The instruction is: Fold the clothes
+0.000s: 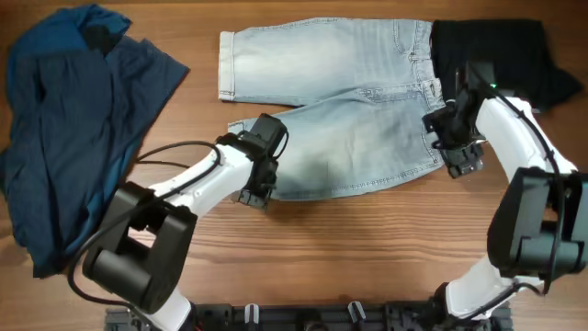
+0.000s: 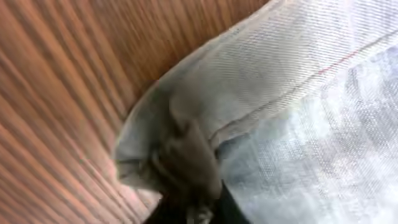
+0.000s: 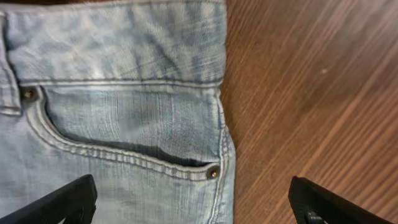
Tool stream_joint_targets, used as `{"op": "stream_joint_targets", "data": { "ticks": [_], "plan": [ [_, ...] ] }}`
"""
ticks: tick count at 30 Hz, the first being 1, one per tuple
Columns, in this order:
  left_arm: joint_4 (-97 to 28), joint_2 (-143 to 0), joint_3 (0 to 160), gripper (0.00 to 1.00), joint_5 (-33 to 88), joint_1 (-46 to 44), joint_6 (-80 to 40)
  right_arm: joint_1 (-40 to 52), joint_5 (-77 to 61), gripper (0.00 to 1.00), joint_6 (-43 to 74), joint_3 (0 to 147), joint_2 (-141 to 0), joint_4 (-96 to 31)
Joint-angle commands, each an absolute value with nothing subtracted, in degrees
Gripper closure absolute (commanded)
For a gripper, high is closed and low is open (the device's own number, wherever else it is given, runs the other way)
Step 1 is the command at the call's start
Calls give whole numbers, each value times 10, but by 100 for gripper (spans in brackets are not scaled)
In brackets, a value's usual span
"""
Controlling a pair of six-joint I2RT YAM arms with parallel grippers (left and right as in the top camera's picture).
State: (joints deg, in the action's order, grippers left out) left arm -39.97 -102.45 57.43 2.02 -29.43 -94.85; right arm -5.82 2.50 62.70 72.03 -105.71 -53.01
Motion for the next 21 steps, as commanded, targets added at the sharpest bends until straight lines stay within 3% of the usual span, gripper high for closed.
{"op": "stream_joint_targets", "data": {
  "ticks": [1,9,20,21],
  "plan": [
    [-404,-1047,565,94,-16,-289,-948,-59,11,1,613,719,-1073,-529],
    [-402,-1047,565,96,-26,-155,-898,-58,2,9,615,719,-1073,-543],
    [-371,-1047,565,96,-36,-148,-856,-58,-42,23,614,605,-1075,-466],
    [-379,-1047,565,96,-41,-148,-857,-58,-45,27,592,602,-1075,-454]
  ]
}}
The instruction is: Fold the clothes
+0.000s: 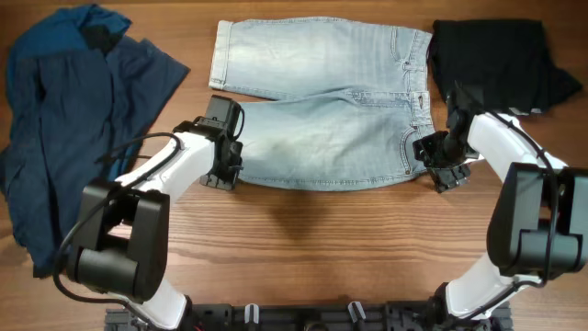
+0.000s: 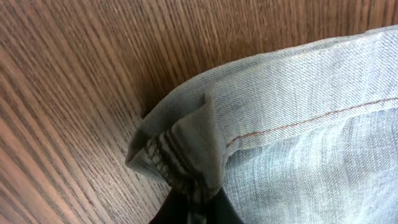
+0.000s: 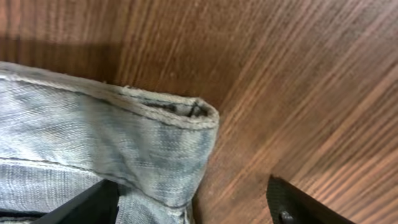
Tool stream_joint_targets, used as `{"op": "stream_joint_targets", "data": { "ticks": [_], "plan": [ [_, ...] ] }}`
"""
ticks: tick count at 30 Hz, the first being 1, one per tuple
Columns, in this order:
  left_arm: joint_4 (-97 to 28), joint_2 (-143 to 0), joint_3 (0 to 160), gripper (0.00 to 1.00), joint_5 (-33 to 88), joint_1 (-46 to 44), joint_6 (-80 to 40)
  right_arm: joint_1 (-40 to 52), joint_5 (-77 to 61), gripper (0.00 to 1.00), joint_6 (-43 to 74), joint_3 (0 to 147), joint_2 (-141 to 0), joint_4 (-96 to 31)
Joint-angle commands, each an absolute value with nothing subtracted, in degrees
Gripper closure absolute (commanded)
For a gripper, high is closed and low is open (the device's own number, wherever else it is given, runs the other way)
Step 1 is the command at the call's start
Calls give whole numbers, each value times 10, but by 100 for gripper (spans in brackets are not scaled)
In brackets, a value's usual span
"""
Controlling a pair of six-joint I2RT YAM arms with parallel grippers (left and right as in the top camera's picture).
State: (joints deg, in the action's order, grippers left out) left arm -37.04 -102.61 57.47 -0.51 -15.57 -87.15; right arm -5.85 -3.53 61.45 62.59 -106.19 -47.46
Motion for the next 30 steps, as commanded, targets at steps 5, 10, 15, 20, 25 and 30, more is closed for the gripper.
{"op": "stream_joint_targets", "data": {
  "ticks": [5,10,15,20,25,30],
  "plan": [
    [-396,-1047,565,96,-61,-147,-808,-58,-46,95,451,602,-1075,-412],
    [-424,-1015,573,96,-55,-147,-663,-58,-48,96,433,602,-1054,-449],
    [-514,-856,583,96,-88,-147,-634,-58,-60,96,403,602,-954,-517],
    [-564,-723,583,96,-98,-147,-632,-58,-61,96,391,602,-790,-600],
    [-629,-704,583,96,-100,-176,-632,-58,-60,96,391,601,-657,-684],
    [-545,-707,583,96,-165,-190,-634,-58,-50,96,397,569,-660,-615]
  ]
}}
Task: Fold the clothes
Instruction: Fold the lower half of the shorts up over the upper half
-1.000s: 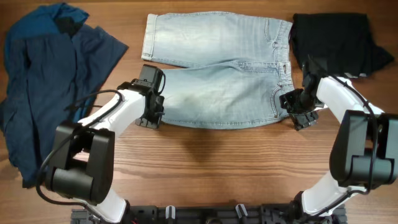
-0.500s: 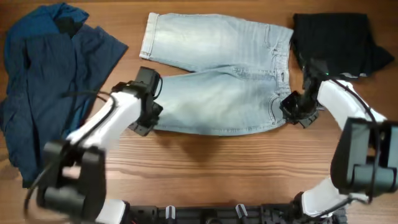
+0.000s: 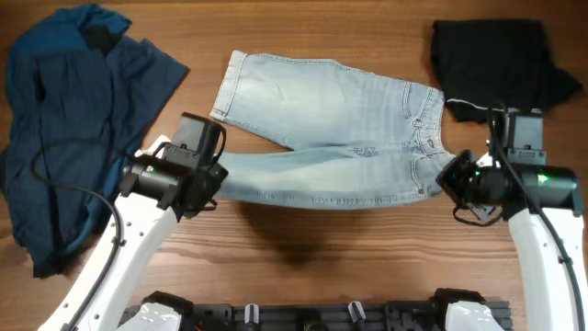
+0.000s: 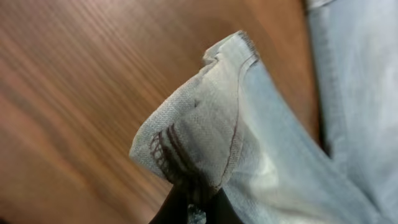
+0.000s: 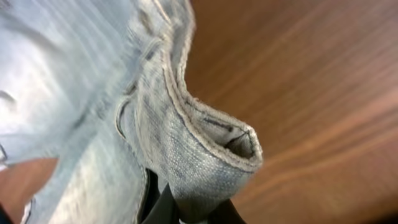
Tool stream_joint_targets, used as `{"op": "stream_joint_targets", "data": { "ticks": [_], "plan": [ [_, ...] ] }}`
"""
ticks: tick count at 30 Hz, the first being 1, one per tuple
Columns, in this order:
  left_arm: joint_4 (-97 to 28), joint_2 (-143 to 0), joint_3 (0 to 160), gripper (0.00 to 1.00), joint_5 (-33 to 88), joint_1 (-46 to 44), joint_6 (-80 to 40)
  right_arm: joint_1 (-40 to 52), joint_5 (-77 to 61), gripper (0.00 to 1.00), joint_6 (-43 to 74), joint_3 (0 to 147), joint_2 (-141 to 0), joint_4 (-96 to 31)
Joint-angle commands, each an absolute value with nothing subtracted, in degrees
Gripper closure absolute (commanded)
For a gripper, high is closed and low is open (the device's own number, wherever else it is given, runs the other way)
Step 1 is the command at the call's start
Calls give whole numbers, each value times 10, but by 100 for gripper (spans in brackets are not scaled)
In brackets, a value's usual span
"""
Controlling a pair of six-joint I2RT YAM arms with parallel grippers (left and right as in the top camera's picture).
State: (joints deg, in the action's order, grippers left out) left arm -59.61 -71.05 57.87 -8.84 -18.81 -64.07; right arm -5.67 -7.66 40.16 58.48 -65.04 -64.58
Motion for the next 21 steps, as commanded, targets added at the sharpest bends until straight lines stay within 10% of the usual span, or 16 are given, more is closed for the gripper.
{"op": "stream_joint_targets", "data": {
  "ticks": [1,21],
  "plan": [
    [-507,-712,583,96,-183,-190,-634,-58,-50,96,405,561,-672,-584],
    [125,-992,583,96,-261,-189,-497,-58,-50,96,404,557,-912,-160]
  ]
}}
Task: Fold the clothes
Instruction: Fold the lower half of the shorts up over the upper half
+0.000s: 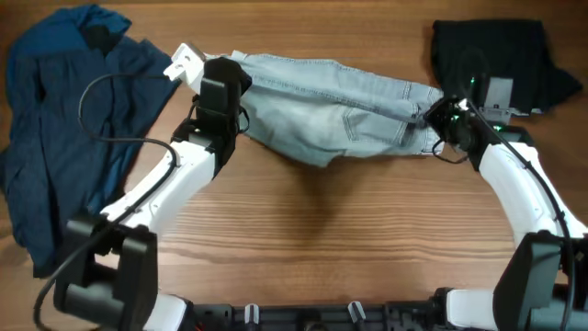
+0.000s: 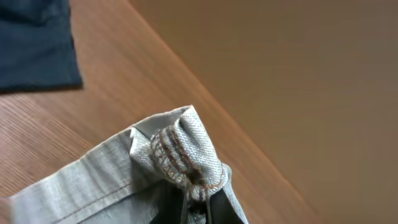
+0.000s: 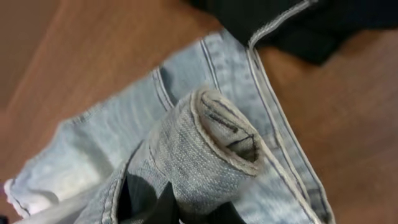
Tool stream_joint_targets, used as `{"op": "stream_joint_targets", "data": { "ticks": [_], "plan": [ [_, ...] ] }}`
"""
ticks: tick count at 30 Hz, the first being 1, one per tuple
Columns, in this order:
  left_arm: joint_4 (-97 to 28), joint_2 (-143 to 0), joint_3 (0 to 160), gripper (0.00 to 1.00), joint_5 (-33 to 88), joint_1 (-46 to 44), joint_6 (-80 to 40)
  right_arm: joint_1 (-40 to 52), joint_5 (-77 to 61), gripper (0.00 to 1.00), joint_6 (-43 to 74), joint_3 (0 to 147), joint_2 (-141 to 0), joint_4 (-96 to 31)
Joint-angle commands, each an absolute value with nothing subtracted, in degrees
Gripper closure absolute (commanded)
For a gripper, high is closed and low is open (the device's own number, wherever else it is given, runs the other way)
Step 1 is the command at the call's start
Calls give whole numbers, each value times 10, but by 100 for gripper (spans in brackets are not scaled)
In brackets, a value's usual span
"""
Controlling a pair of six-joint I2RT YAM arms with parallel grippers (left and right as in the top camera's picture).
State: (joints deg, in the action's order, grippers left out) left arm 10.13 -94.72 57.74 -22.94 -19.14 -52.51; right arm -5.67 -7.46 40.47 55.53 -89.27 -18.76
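Light blue denim shorts (image 1: 331,106) lie across the far middle of the table, bunched lengthwise, with the lower leg carried up over the other. My left gripper (image 1: 223,85) is at their left end, shut on the gathered leg hem (image 2: 185,155); its fingertips (image 2: 214,211) barely show under the cloth. At the right end my right gripper (image 1: 443,118) is shut on the rolled waistband corner (image 3: 214,140), with more of the shorts (image 3: 93,149) spread below it.
A dark blue shirt (image 1: 73,119) lies crumpled at the left, its edge close to my left gripper. A folded black garment (image 1: 501,55) sits at the far right, just behind the right gripper and touching the waistband (image 3: 292,25). Bare wood table (image 1: 322,248) lies in front.
Both grippers, still holding the shorts, have moved from the near side to the far side of the table. The near leg now lies over the far leg.
The shorts lay spread flat, my left gripper on the near leg hem and my right gripper open over the waist pocket. The right then stood open at the waistband corner. Later both held the near edge lifted. Now that edge is at the far side.
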Motion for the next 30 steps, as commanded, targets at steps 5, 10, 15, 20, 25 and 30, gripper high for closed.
{"op": "stream_joint_targets", "data": {
  "ticks": [5,10,15,20,25,30],
  "plan": [
    [183,-1060,583,96,-261,-189,-497,-58,-45,96,400,557,-959,-102],
    [227,-1088,583,96,-302,-189,-497,-58,-43,96,400,557,-1039,-3],
    [294,-1111,585,64,-303,-189,-497,-58,-43,78,401,557,-1058,99],
    [302,-1110,596,0,-264,-194,-394,-58,-147,0,311,580,-1053,128],
    [78,-1098,662,0,-120,-203,-319,-57,-256,0,128,604,-995,26],
    [-76,-1098,685,1,-6,-200,-318,-50,-254,0,64,635,-985,-185]
  ]
}}
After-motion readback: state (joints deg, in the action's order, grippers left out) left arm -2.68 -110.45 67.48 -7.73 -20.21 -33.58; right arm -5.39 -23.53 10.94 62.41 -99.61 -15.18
